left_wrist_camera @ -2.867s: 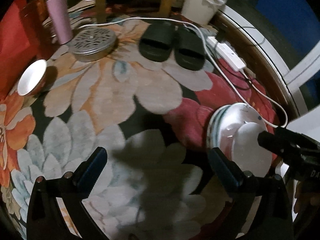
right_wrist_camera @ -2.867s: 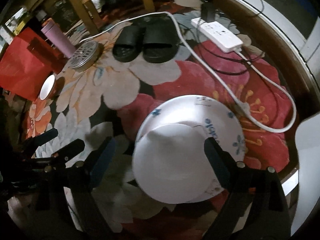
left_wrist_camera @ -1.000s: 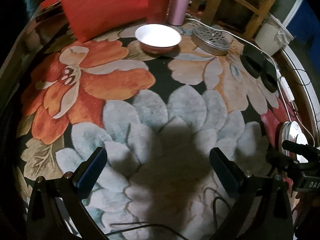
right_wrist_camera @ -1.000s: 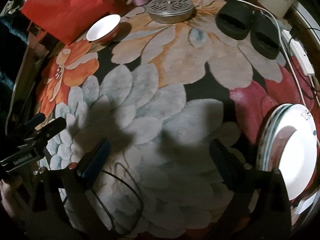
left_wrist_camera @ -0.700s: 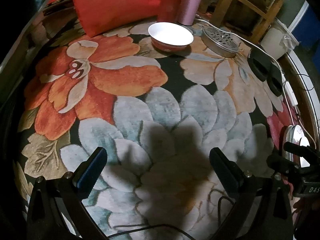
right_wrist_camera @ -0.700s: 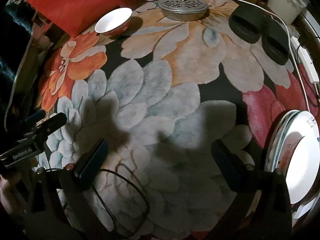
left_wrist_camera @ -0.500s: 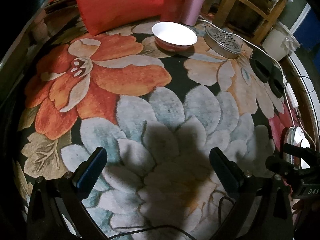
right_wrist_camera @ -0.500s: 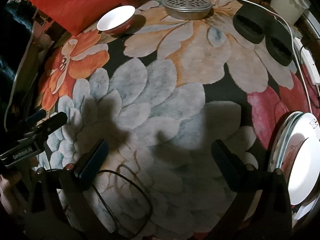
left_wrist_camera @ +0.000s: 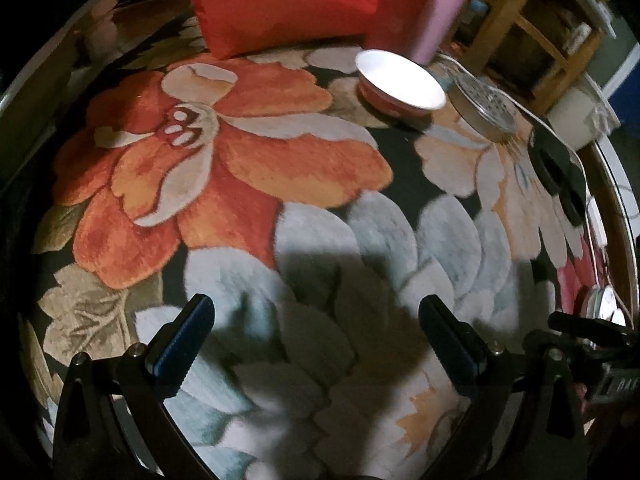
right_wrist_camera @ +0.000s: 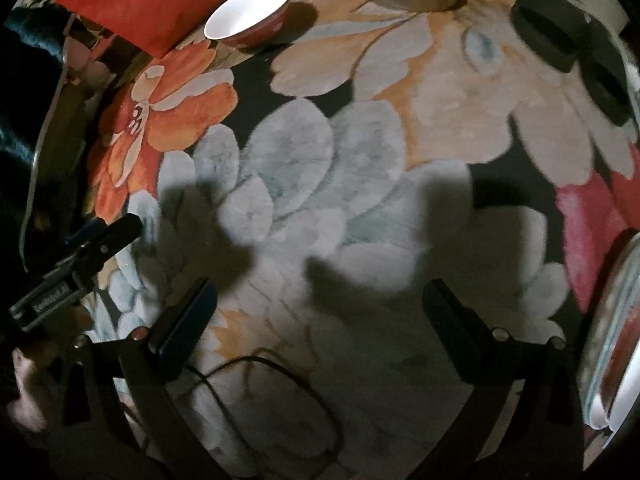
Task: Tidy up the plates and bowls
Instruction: 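Grasp the rim of the last white bowl with the right gripper, then lift the bowl with the right gripper while the left gripper grips its rim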
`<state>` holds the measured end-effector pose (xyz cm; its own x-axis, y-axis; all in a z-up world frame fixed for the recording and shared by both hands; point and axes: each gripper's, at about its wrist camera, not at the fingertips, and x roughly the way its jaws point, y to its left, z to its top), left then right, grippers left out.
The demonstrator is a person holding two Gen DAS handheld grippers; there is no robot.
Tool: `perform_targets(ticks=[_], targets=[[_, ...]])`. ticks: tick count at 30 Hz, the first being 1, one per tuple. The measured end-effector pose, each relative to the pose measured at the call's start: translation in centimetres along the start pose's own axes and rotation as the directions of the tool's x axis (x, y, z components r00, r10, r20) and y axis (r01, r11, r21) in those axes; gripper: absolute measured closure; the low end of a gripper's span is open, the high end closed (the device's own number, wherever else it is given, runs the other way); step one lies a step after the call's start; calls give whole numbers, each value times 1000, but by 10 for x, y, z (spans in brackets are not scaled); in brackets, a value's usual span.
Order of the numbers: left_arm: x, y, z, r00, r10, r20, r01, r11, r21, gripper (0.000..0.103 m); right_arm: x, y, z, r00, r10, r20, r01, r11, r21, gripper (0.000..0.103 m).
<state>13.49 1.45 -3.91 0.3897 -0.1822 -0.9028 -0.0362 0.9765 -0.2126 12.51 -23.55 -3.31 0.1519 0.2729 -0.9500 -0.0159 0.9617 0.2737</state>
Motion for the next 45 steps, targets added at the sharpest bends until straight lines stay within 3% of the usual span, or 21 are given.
perform_targets(ticks=[5, 13, 22, 24, 26, 29, 34, 41, 45], targets=[[0, 26, 10, 1000, 19, 23, -18, 999, -49, 1, 4, 17, 45, 999, 19, 30, -19, 1000, -11, 0], [-6, 71, 21, 997, 52, 61, -45, 993, -108, 1, 11, 38, 143, 979, -6, 202, -3, 999, 42, 2], [-12, 113, 14, 994, 75, 81, -62, 986, -152, 1, 61, 31, 204, 981, 38, 188, -83, 967, 239, 55], [-12, 124, 13, 994, 82, 75, -67, 981, -182, 1, 73, 34, 210, 985, 60, 162, -98, 967, 237, 75], [-11, 133, 12, 994, 87, 66, -71, 973, -219, 1, 82, 34, 209, 991, 36, 130, -67, 969, 239, 85], [-8, 138, 12, 995, 86, 56, -70, 967, -244, 1, 82, 35, 204, 990, 47, 132, -72, 979, 193, 89], [-6, 125, 15, 995, 75, 59, -60, 972, -227, 1, 80, 43, 180, 983, 176, 50, -180, 979, 100, 91], [-5, 101, 21, 998, 37, 58, -24, 979, -203, 1, 78, 82, 106, 947, 273, -168, -284, 958, -48, 91], [-3, 84, 17, 999, -29, 36, 35, 982, -183, 1, 80, 101, 62, 919, 300, -254, -329, 941, -80, 91]])
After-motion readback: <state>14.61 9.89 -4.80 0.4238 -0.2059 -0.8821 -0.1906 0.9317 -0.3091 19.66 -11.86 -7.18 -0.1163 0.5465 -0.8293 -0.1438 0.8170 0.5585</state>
